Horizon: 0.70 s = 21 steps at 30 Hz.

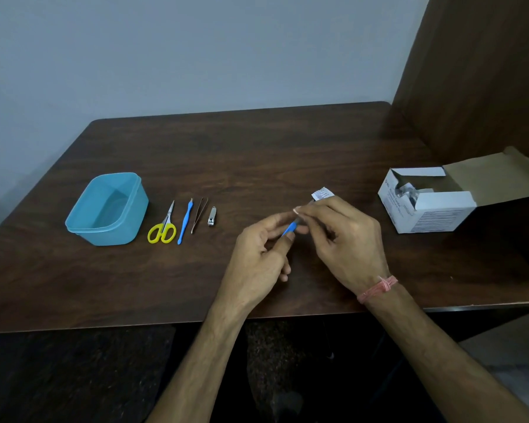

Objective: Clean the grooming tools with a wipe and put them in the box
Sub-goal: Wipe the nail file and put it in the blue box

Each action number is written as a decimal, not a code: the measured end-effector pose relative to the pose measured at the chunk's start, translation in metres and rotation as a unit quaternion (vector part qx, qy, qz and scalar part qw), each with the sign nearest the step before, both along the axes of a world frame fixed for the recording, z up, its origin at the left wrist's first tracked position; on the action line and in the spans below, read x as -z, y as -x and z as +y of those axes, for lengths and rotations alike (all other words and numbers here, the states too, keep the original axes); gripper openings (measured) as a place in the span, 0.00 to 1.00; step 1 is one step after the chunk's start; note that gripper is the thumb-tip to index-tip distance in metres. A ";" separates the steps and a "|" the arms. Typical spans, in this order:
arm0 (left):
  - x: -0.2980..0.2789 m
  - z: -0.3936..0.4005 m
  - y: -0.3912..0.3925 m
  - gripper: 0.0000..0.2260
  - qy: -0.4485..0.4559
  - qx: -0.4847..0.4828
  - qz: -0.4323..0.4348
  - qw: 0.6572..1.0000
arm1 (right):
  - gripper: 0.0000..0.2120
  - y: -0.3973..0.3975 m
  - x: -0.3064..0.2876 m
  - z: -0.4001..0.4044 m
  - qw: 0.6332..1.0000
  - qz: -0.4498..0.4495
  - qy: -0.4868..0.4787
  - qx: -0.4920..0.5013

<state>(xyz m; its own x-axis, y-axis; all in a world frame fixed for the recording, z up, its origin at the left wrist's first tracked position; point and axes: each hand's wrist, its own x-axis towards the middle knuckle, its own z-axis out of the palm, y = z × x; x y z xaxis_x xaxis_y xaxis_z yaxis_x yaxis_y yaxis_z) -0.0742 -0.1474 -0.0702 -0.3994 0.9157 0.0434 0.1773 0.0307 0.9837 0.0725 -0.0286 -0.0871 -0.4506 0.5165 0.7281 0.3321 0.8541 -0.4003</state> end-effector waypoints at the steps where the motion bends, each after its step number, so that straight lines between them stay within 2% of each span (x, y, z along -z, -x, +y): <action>1: 0.001 0.001 -0.001 0.14 -0.001 -0.007 0.001 1.000 | 0.10 0.000 -0.001 0.000 1.000 -0.011 -0.001 -0.012; 6: 0.003 0.004 -0.001 0.11 -0.019 -0.046 -0.036 0.998 | 0.12 -0.001 -0.004 -0.002 0.999 -0.028 0.007 -0.029; 14: 0.003 0.004 -0.001 0.11 -0.020 -0.034 -0.020 0.999 | 0.06 0.001 -0.003 -0.001 1.000 0.008 0.012 0.016; 19: 0.004 0.003 -0.001 0.12 -0.021 -0.030 -0.015 0.999 | 0.04 0.001 -0.003 -0.005 1.000 -0.009 0.004 -0.007; 21: 0.003 0.003 -0.001 0.12 -0.022 -0.025 -0.011 0.999 | 0.04 0.001 -0.003 -0.002 1.000 0.007 0.017 0.022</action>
<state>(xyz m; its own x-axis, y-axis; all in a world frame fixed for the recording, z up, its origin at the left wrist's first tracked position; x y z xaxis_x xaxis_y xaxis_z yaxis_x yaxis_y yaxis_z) -0.0729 -0.1443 -0.0735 -0.4466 0.8917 0.0739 0.1551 -0.0041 0.9879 0.0710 -0.0309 -0.0844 -0.4168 0.5604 0.7158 0.3626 0.8245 -0.4344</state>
